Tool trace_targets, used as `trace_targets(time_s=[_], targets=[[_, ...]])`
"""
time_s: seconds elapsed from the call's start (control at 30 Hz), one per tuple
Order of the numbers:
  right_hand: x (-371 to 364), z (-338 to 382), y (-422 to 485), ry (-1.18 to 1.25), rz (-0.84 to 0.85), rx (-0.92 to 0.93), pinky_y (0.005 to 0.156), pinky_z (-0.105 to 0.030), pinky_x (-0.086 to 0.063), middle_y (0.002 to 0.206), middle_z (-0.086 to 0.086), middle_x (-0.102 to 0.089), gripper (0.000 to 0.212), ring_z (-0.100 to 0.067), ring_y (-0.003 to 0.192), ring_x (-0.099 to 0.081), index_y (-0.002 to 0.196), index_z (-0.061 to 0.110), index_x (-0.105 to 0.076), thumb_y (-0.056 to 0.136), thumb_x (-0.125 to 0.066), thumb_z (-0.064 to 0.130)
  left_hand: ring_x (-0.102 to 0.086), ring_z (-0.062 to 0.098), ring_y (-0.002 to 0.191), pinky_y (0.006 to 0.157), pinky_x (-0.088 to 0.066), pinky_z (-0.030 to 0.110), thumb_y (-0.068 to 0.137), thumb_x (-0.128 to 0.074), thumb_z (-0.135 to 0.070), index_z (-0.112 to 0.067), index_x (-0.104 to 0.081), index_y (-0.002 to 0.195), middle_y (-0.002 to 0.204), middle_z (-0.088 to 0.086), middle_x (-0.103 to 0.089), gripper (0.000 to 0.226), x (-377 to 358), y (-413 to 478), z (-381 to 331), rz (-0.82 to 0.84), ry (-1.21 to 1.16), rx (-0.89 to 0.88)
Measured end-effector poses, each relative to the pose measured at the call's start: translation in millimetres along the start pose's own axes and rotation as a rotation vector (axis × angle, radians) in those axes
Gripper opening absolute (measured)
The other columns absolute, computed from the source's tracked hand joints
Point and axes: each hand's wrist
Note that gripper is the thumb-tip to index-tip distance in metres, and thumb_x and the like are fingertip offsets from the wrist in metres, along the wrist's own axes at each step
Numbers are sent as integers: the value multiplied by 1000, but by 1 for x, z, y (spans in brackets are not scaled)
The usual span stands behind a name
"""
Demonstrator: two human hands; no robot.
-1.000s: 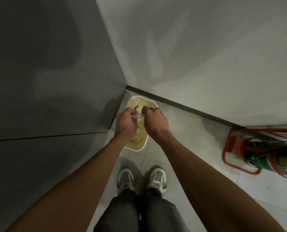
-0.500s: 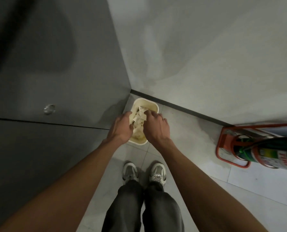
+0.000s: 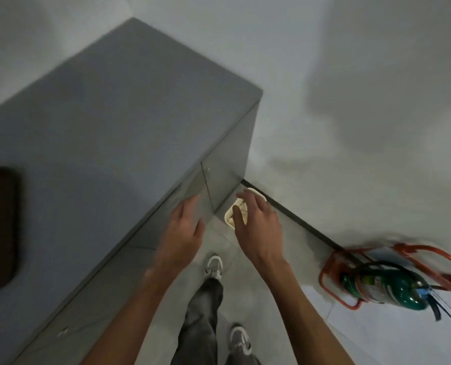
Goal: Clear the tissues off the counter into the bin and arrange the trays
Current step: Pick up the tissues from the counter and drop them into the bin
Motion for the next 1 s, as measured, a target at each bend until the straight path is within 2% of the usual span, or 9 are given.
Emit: trace_targets(time_s=[0.13,0.27,0.43,0.57,0.7,0.87,1.0], targets=[[43,62,-58,26,-2,207,97,-39,-55,140,0,-65,28,-24,123,-63,131,22,-64,105,-61,32,-48,25,139,116,-41,39,97,-64,-13,-16,-41,152,152,7,-48,60,74,-89,-14,-172,60,72],[68,122,-111,67,0,392,97,-41,-55,136,-1,-68,29,-27,116,-66,130,20,-66,104,-62,31,-51,28,133,109,-47,44,101,-62,-20,-15,-42,147,147,7,-49,51,144,-181,-16,-312,93,108],[71,201,-180,91,65,609,97,-45,-55,137,1,-68,31,-26,118,-65,132,23,-64,104,-59,36,-49,37,138,110,-46,51,98,-65,-19,-10,-44,149,149,15,-49,55,209,-294,11,-529,161,261],[54,265,-242,125,150,778,104,-40,-51,139,2,-66,32,-21,125,-61,132,23,-64,105,-58,38,-47,38,139,109,-47,52,97,-67,-18,-9,-45,147,148,15,-50,55,248,-392,47,-659,184,396],[23,329,-317,188,216,897,105,-38,-49,138,3,-67,31,-19,124,-62,132,25,-64,106,-58,40,-35,34,151,116,-42,50,98,-67,-20,-10,-43,152,156,14,-46,60,280,-501,84,-798,216,530],[-33,402,-432,231,331,1038,108,-42,-50,145,3,-63,40,-19,132,-60,138,23,-62,107,-54,48,-40,32,147,114,-43,52,102,-51,-45,-15,-41,154,155,10,-47,60,320,-652,132,-884,243,702],[-79,457,-523,249,445,1125,109,-46,-51,151,0,-59,48,-22,136,-58,146,23,-58,107,-53,51,-36,29,150,117,-39,51,102,-46,-53,-18,-40,153,157,8,-44,63,346,-773,165,-938,279,846]])
Point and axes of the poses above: each hand's wrist, its own y-axis towards the middle knuckle, its own x-axis out of the back of the hand, z = x × y
